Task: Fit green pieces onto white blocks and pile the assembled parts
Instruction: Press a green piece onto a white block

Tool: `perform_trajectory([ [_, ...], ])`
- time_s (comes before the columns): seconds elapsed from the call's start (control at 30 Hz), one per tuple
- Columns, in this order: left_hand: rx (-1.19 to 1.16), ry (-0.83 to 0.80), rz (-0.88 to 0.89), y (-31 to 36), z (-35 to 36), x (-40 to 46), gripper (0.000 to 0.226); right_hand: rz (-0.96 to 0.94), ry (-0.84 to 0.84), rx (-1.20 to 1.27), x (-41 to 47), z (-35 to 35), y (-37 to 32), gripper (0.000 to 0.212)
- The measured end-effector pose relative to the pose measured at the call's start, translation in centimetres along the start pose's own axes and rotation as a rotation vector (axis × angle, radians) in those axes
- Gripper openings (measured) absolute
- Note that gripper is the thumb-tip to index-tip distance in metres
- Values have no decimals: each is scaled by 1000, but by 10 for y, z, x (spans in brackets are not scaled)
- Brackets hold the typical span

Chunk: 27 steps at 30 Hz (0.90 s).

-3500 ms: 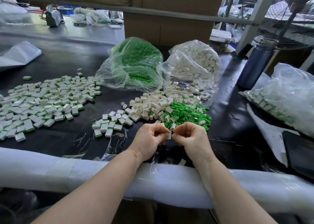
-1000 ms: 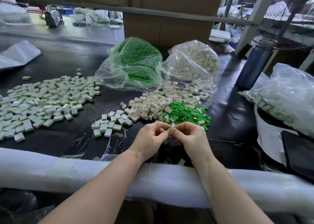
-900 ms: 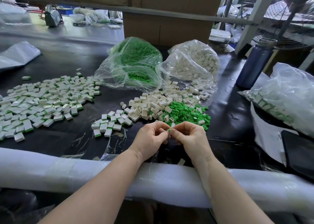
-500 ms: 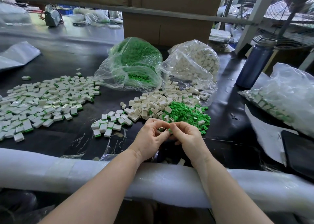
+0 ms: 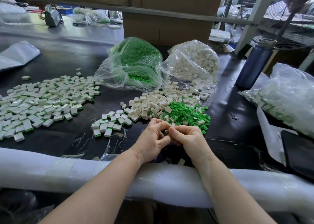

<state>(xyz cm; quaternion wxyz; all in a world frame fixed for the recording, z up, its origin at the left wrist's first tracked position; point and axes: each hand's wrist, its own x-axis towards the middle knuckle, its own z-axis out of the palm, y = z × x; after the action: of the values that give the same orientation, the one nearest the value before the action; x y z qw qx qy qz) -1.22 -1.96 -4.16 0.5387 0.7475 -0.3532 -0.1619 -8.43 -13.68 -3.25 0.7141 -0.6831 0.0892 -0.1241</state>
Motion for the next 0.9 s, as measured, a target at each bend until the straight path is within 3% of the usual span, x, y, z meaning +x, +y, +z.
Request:
perform_trajectory([
  [0.9,47,-41,20,3,0,-2,26,45,22,38,1,-3,2,17],
])
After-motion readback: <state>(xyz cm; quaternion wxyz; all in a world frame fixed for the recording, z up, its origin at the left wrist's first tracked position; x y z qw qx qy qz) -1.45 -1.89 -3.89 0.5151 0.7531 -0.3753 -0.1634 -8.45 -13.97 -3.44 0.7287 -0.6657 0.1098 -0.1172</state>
